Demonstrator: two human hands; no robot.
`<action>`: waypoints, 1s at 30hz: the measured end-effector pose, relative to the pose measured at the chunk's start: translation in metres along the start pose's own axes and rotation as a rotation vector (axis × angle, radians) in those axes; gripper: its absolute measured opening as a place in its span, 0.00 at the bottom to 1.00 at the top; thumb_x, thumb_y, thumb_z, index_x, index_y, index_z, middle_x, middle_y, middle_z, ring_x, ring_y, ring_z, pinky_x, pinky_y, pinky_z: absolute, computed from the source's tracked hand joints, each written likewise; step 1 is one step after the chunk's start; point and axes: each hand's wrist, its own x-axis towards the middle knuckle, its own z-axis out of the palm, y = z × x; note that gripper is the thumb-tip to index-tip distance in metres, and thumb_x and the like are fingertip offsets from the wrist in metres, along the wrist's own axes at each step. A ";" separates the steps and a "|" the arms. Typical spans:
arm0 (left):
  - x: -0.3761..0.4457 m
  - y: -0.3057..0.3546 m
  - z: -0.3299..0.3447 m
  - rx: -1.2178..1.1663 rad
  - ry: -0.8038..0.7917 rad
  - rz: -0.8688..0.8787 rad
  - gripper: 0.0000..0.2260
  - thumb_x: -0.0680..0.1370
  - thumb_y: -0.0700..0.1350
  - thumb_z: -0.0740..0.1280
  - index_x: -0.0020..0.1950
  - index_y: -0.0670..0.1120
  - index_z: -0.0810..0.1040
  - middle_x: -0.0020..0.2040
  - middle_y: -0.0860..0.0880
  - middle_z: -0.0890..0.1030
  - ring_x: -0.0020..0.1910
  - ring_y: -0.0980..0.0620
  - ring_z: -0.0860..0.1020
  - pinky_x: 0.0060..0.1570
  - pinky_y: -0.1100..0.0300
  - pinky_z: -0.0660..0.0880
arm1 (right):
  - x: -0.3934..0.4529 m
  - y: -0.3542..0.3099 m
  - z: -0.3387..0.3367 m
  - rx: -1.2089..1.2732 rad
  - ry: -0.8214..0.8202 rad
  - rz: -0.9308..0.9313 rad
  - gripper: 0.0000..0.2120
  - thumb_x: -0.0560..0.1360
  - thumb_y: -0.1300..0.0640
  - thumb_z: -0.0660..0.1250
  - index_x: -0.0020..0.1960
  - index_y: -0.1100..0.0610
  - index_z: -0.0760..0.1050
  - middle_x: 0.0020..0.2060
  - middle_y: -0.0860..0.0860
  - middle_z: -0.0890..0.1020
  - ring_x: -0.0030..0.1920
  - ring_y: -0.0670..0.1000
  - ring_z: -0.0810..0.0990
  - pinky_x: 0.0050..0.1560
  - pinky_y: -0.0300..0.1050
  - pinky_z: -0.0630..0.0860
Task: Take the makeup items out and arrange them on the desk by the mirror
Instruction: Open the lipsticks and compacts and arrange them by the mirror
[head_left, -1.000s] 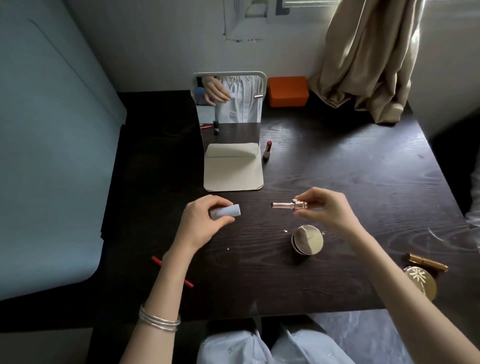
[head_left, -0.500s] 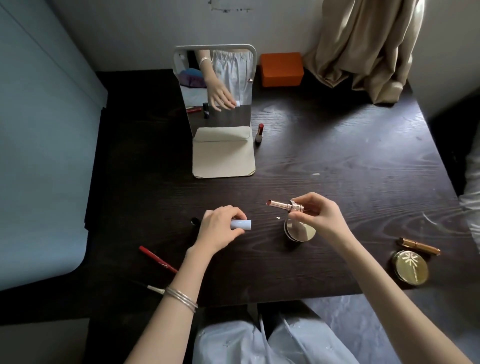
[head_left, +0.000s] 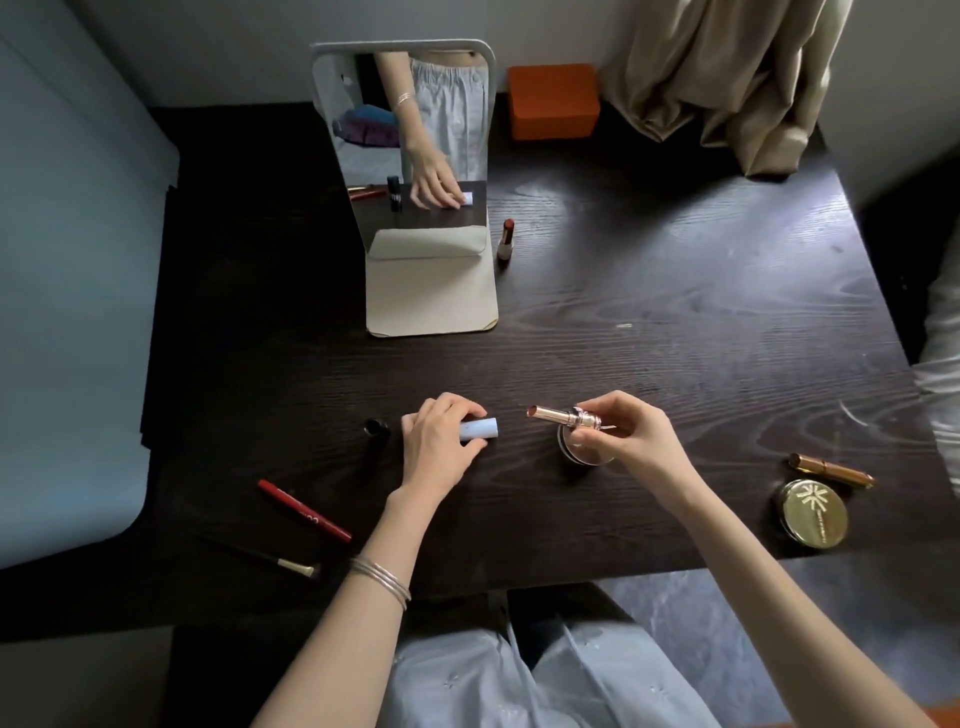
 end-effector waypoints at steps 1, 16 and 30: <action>0.000 0.000 -0.001 0.001 -0.006 -0.003 0.15 0.69 0.47 0.74 0.55 0.54 0.77 0.54 0.56 0.76 0.54 0.55 0.73 0.51 0.60 0.59 | 0.000 0.000 0.000 0.009 -0.003 0.003 0.12 0.65 0.61 0.77 0.46 0.54 0.80 0.37 0.47 0.83 0.38 0.43 0.80 0.41 0.40 0.77; -0.002 -0.002 -0.019 -0.054 0.040 -0.010 0.20 0.69 0.50 0.74 0.59 0.54 0.76 0.58 0.56 0.75 0.59 0.54 0.70 0.54 0.60 0.59 | 0.005 -0.011 0.015 0.019 -0.020 -0.046 0.12 0.65 0.62 0.77 0.45 0.51 0.80 0.40 0.47 0.83 0.41 0.44 0.80 0.47 0.36 0.75; -0.022 0.022 -0.080 -0.768 0.072 0.133 0.10 0.66 0.43 0.76 0.46 0.48 0.83 0.48 0.56 0.82 0.53 0.59 0.77 0.53 0.72 0.69 | -0.009 -0.041 0.058 0.296 -0.257 -0.075 0.13 0.68 0.65 0.72 0.52 0.63 0.77 0.41 0.48 0.86 0.45 0.46 0.84 0.48 0.34 0.76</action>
